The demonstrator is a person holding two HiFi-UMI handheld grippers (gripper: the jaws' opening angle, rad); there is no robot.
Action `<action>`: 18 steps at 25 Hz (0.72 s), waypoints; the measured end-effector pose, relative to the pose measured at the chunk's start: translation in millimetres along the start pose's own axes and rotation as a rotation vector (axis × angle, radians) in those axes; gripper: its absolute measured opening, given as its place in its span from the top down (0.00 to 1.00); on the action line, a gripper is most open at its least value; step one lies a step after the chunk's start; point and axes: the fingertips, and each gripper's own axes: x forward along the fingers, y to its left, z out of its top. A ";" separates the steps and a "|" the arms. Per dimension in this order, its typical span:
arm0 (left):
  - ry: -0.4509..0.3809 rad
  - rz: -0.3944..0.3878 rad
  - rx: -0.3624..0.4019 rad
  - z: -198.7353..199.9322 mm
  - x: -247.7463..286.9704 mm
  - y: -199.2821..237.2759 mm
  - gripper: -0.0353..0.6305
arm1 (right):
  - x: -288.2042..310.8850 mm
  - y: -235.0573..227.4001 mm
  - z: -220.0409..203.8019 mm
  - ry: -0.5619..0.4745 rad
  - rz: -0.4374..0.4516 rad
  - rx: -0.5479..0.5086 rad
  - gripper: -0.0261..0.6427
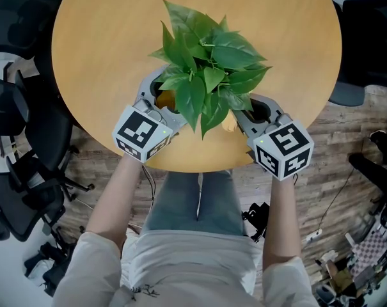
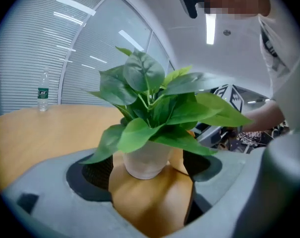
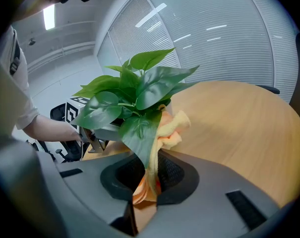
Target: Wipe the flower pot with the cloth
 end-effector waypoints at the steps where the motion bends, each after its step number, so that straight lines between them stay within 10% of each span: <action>1: -0.010 -0.026 0.020 1.0 -2.9 2.6 0.29 | 0.2 0.4 -0.3 0.001 0.000 0.000 0.89; 18: 0.030 -0.512 0.181 6.8 16.7 0.5 0.23 | -2.8 -3.7 -3.0 0.007 0.004 0.014 0.89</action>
